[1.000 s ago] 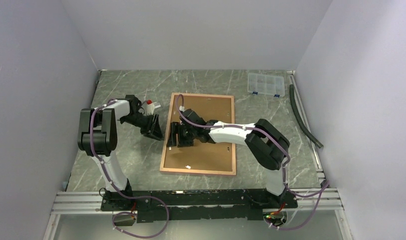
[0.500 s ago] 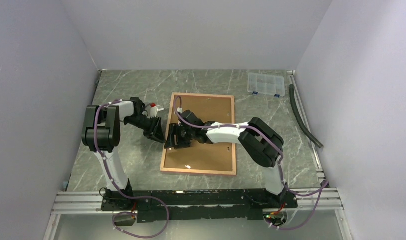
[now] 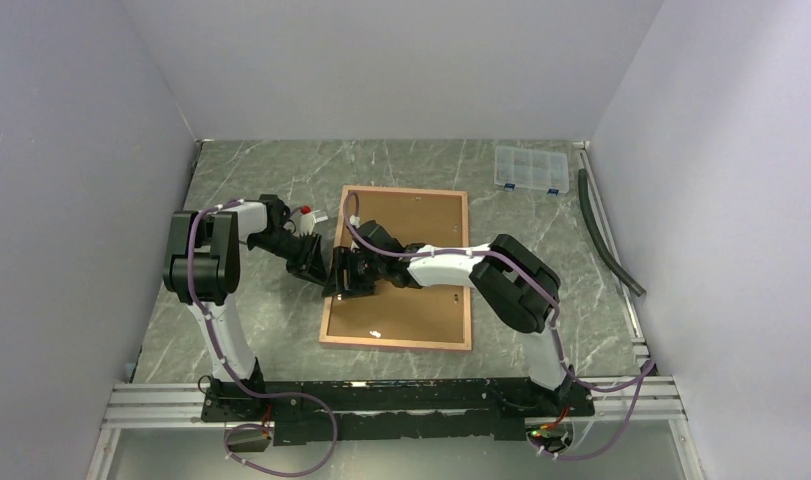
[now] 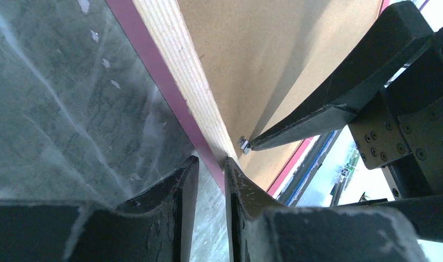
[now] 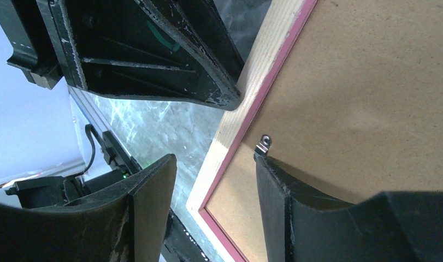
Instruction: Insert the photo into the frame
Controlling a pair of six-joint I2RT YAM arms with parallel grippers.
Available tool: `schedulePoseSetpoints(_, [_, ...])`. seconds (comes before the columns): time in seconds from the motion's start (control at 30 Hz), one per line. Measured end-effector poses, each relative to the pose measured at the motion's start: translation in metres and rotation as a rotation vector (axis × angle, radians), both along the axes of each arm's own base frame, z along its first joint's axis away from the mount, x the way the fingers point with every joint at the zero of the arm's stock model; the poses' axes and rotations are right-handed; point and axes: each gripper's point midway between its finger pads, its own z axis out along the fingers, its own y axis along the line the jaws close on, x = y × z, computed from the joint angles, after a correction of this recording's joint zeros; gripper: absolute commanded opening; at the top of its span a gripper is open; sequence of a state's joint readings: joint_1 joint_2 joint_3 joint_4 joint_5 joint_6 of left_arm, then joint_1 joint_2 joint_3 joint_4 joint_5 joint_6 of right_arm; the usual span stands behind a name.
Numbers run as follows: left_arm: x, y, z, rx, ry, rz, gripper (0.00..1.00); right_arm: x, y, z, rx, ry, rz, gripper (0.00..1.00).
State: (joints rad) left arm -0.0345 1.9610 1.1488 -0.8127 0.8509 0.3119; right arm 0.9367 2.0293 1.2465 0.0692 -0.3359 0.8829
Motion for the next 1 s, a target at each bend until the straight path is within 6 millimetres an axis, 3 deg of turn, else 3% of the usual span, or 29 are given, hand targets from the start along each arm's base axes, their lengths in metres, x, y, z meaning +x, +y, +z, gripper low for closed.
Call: schedulePoseSetpoints(1.0, [-0.003, 0.000, 0.001, -0.005, 0.006, -0.010, 0.25, 0.003, 0.016, -0.002, 0.025, 0.013, 0.027, 0.55])
